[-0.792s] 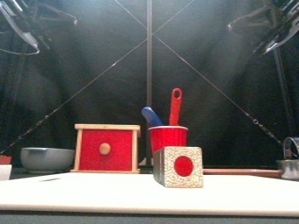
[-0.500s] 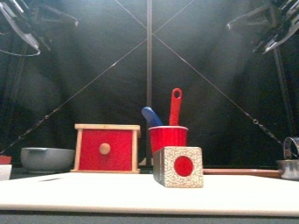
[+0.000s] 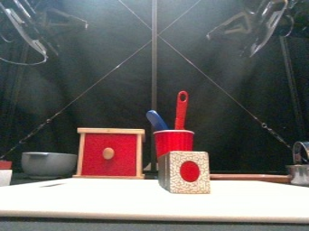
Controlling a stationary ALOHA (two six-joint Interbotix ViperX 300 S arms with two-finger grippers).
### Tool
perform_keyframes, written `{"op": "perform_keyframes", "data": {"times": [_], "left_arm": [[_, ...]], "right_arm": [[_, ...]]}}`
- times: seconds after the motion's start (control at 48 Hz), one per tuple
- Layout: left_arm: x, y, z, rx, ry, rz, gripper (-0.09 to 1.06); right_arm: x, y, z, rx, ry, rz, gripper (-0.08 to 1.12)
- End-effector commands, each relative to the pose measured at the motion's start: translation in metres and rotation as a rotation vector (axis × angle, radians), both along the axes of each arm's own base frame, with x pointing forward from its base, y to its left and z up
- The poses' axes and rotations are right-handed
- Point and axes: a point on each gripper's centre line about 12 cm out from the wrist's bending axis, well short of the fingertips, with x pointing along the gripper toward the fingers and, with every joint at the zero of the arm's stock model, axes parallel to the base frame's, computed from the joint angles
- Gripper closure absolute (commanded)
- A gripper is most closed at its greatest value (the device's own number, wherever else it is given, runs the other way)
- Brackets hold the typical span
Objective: Cut the sushi into 4 pieces with the knife
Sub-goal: Pick up the knife at its handle with right hand
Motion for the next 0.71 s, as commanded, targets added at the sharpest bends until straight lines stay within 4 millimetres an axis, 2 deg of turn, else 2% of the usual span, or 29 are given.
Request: {"op": "perform_keyframes", "data": {"times": [0.021,0.25,0.354,0.458,0.625,0.708], "left_arm": [[0.006,0.000,0.008,-0.006,-0.017,0.002,0.98],[0.007,0.004,0.001,-0.049,0.022,0.030,0.98],[0.007,0.005,-0.002,-0.057,0.042,0.033,0.98],[0.007,0.005,-0.004,-0.060,0.062,0.035,0.98],[0.007,0.006,-0.005,-0.062,0.070,0.039,0.98],[0.007,0.007,-0.006,-0.065,0.071,0.043,0.98]], "right_arm": [[0.015,-0.009,0.022,0.024,0.040,-0.022,1.01],[0.040,-0.022,0.047,0.064,0.214,-0.037,0.97],[0.049,-0.026,0.051,0.063,0.304,-0.037,0.86],[0.059,-0.029,0.052,0.050,0.398,-0.033,0.65],[0.078,-0.034,0.050,-0.003,0.551,-0.031,0.15],[0.086,-0.038,0.049,-0.037,0.622,-0.037,-0.02]]}}
